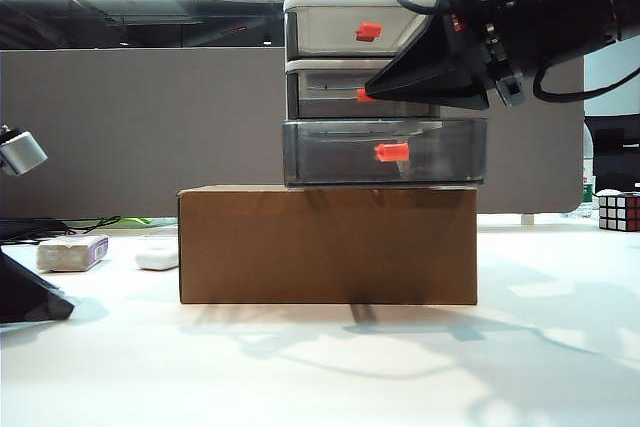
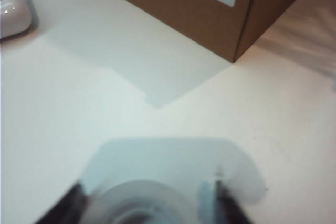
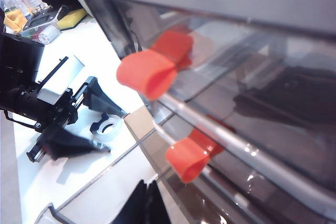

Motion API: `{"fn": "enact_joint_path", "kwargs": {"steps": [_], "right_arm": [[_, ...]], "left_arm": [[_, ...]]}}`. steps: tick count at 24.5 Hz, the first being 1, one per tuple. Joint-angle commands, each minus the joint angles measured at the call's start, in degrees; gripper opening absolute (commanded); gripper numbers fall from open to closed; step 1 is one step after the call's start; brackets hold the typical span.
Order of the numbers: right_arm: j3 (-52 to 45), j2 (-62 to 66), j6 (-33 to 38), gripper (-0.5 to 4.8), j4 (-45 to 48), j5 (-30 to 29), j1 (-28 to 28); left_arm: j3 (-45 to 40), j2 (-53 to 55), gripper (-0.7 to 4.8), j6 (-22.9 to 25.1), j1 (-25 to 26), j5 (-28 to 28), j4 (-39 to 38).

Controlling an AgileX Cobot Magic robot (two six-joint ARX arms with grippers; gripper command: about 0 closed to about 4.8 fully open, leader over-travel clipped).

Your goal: Open the third layer of the drawer on the table, pick up the transparent tape on the table and put it in, and finally close the drawer.

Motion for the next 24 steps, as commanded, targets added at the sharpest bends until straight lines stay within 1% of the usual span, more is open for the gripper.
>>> {"fn": "enact_joint_path", "kwargs": {"steps": [1,2,5,7,9,10,13,16,17,18,20,22,23,24], "right_arm": [[0.24,-0.37,-0.17,-0.05,0.57,-0.15,-0.02],[0.24,-0.39,-0.17,-0.05,0.57,-0.15,-0.02],[0.24,-0.39,-0.17,-0.05,0.59,-0.15,-0.02],[0.24,-0.39,-0.15,-0.05,0.59,-0.17,-0.02],[0.24,-0.42,-0.15,-0.05,0.59,-0.26,-0.02],[0.24,-0.66,-0.13,-0.05,0.61,-0.37,-0.02],[0.24,-0.92,-0.13,-0.05,0.61,-0.37,-0.02],[0.24,-1.38,-0.11,-0.05,0.59,-0.35,-0.02],[0.24,-1.51,-0.11,-0.05,0.61,-0.37,-0.02],[0.24,-1.88,-0.09,-0.05,0.59,-0.37,-0.02],[0.24,-2.34,0.13,-0.05,0.57,-0.37,-0.02],[0.24,-2.97,0.17,-0.05,0.57,-0.37,-0.02],[0.26,-3.58,0.33,-0.05,0.44,-0.37,-0.02],[0.24,-3.72,0.33,-0.05,0.52,-0.37,-0.02]], "left_arm": [[-0.79,1.03,1.86,2.14,0.22,-8.0,-6.58],[-0.79,1.03,1.44,2.1,0.22,-7.89,-6.54],[-0.15,0.96,1.41,2.05,0.17,-7.85,-6.64],[1.33,0.22,1.37,1.6,0.13,-7.74,-8.11],[3.41,-1.53,1.12,1.46,0.09,-6.71,-11.13],[5.53,-4.52,1.11,1.64,0.07,-6.21,-14.8],[8.24,-10.32,1.11,2.08,-0.63,-6.25,-20.22],[9.31,-17.05,1.11,1.68,-2.67,-6.25,-21.51],[9.38,-19.3,1.12,1.38,-3.72,-6.25,-21.59],[9.53,-24.65,1.16,0.07,-6.88,-6.29,-22.38],[9.53,-29.59,1.16,-1.95,-10.38,-6.43,-23.17],[9.55,-34.64,1.16,-4.94,-14.99,-6.8,-23.06],[9.9,-38.58,1.16,-8.39,-20.04,-8.41,-22.84],[10.03,-39.76,1.16,-9.9,-22.49,-9.66,-22.36]]}}
